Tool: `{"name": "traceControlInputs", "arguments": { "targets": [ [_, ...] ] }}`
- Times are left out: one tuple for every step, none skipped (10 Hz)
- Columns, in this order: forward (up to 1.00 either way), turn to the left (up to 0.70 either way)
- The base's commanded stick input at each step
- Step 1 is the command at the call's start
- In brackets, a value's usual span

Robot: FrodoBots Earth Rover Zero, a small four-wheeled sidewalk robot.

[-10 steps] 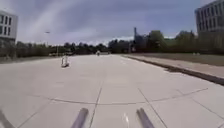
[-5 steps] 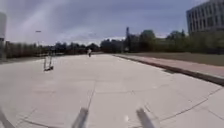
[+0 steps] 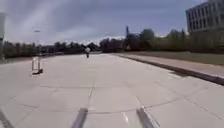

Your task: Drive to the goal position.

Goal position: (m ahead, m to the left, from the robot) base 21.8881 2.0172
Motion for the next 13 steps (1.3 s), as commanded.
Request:
{"name": "traceControlInputs", "arguments": {
  "targets": [
    [1.00,0.00],
    [1.00,0.00],
    [1.00,0.00],
    [1.00,0.00],
    [1.00,0.00],
    [1.00,0.00],
    [1.00,0.00],
    [1.00,0.00],
    [1.00,0.00],
    [1.00,-0.11],
    [1.00,-0.38],
    [1.00,-0.39],
    [1.00,-0.39]
  ]
}}
